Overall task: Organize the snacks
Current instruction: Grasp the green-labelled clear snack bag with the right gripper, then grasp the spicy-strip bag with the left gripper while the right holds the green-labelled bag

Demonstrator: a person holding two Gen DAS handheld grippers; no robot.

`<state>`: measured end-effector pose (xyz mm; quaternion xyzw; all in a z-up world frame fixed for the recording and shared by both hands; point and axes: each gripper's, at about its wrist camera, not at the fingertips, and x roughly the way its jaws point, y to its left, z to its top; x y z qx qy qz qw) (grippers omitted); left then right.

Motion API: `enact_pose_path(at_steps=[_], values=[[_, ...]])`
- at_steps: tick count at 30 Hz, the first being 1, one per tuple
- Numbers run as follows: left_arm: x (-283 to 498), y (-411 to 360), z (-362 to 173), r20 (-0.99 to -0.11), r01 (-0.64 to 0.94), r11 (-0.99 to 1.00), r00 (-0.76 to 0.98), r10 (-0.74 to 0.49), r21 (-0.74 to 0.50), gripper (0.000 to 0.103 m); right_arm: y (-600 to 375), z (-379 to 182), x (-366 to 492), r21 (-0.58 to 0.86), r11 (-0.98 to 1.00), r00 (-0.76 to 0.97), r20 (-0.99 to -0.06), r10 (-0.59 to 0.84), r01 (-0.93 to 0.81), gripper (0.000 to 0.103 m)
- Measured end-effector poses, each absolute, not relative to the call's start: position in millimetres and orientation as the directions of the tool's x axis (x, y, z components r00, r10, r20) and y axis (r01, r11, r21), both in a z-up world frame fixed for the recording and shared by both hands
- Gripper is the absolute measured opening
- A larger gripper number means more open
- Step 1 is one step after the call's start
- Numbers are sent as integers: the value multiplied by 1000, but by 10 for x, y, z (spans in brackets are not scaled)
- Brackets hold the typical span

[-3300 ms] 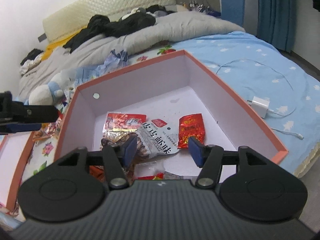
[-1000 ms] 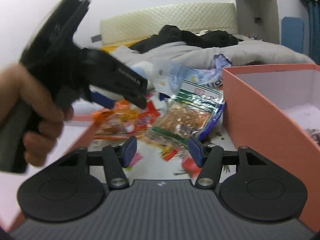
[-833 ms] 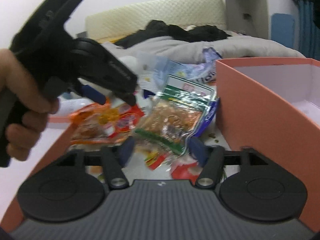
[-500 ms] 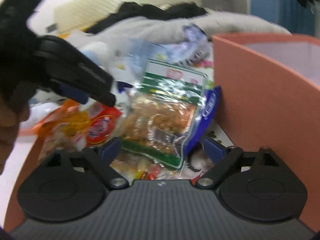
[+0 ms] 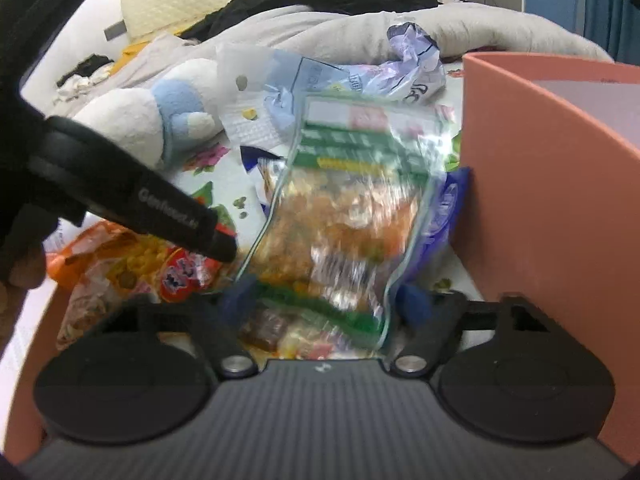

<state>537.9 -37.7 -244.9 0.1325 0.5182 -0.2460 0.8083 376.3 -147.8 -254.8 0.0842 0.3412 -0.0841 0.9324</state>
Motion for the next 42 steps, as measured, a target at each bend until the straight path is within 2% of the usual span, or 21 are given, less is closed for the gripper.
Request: enact_pose_path(at_steps=[1, 3, 6, 11, 13, 16, 23, 26, 34, 38, 42], values=[[5369, -377, -2445, -905, 532, 845, 335, -263, -48, 14, -1498, -2531, 3755, 106, 971, 753, -651, -96, 215, 52], [5337, -379, -2433, -906, 530, 846, 327, -270, -61, 5, -1541, -2494, 3750, 118, 969, 756, -649, -90, 217, 43], [5261, -368, -2389, -902, 519, 853, 337, -269, -61, 2, -1568, -2421, 3697, 128, 970, 754, -652, -72, 204, 38], [5069, -267, -2229, -876, 459, 881, 371, -309, -117, 1, -1589, -2331, 3490, 132, 976, 762, -646, -46, 171, 36], [4948, -153, -2195, -862, 378, 909, 386, -329, -177, 1, -1580, -2321, 3424, 125, 977, 767, -640, -53, 171, 36], [4639, -8, -2113, -833, 300, 932, 448, -325, -202, 1, -1591, -2313, 3289, 135, 980, 772, -635, -25, 143, 36], [3709, 452, -1921, -758, 37, 955, 600, -256, -294, 1, -1650, -2262, 2933, 130, 990, 780, -625, 42, 50, 36], [3280, 651, -1875, -735, -90, 924, 636, -234, -371, 0, -1652, -2221, 2761, 138, 990, 766, -636, 93, -5, 36], [2198, 808, -1987, -729, -329, 818, 667, -152, -472, 1, -1611, -2198, 2200, 124, 987, 733, -661, 163, -107, 32], [1821, 802, -2084, -757, -349, 818, 635, -152, -458, 1, -1633, -2216, 1987, 120, 984, 713, -678, 178, -132, 32], [1559, 840, -2096, -755, -299, 838, 629, -186, -456, 1, -1640, -2208, 1814, 117, 981, 699, -688, 195, -157, 32]])
